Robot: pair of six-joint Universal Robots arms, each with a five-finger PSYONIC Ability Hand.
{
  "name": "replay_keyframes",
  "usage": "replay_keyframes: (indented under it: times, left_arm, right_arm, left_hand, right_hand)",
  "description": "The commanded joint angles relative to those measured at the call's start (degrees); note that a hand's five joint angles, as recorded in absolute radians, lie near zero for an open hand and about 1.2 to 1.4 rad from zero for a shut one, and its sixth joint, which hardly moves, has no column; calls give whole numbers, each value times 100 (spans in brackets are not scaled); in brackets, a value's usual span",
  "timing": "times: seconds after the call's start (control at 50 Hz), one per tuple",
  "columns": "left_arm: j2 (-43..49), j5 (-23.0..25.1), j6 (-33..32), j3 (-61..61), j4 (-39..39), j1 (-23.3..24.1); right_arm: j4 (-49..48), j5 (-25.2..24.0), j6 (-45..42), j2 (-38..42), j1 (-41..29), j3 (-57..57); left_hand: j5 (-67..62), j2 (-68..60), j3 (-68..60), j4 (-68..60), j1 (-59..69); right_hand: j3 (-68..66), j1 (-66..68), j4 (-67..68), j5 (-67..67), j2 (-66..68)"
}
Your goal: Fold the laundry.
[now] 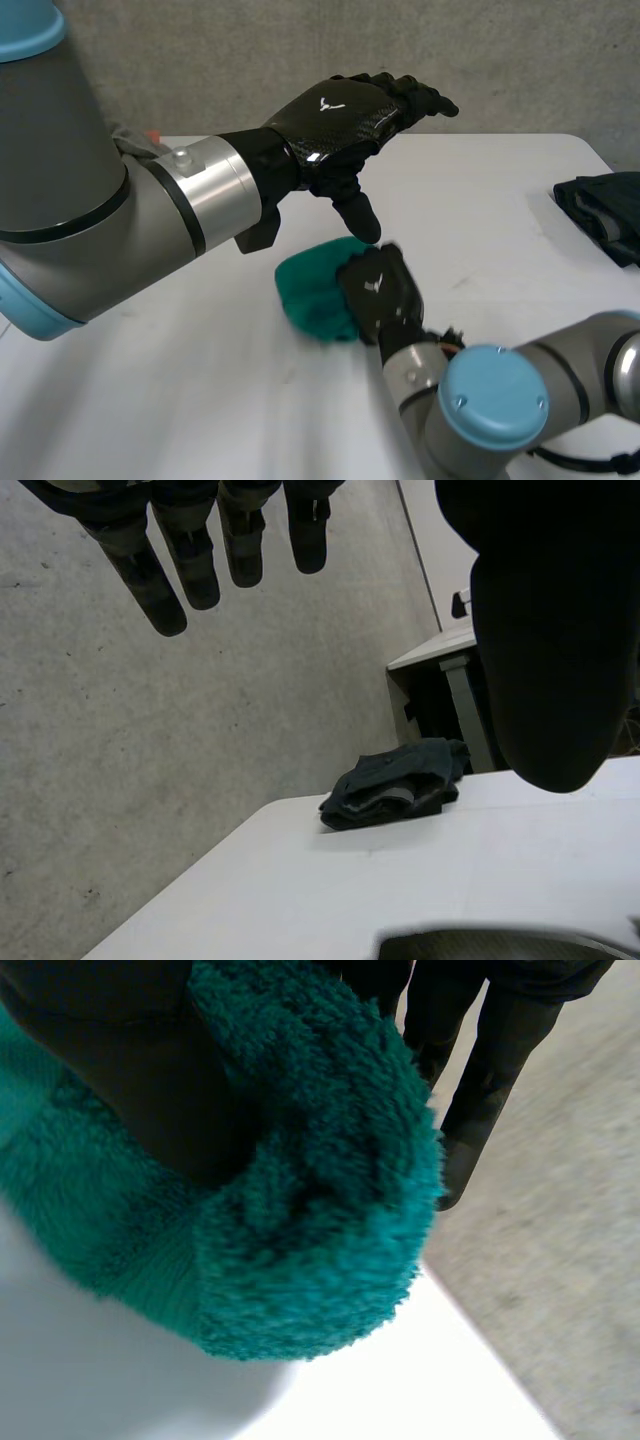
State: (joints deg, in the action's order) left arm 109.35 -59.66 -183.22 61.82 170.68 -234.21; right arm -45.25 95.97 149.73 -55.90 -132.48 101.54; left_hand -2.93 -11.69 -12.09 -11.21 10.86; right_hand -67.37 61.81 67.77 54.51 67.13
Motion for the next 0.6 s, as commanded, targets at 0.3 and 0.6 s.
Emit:
replay_keyframes:
  times: [0.3,0.6]
  left_arm:
    - [-485,-10,313,76,105,-257]
    - [-222,-10,313,111,246,-266]
  right_arm:
    - [447,-166,1093,412,3007,-4396]
    - [623,-1518,1410,2397,4984,-6243]
  left_hand:
    - [293,169,209,121,-86]
    - [293,169,209,121,-86]
  right_hand:
    - [-1263,1819,1223,1549,1287]
    - [-1263,1819,1223,1549,1287]
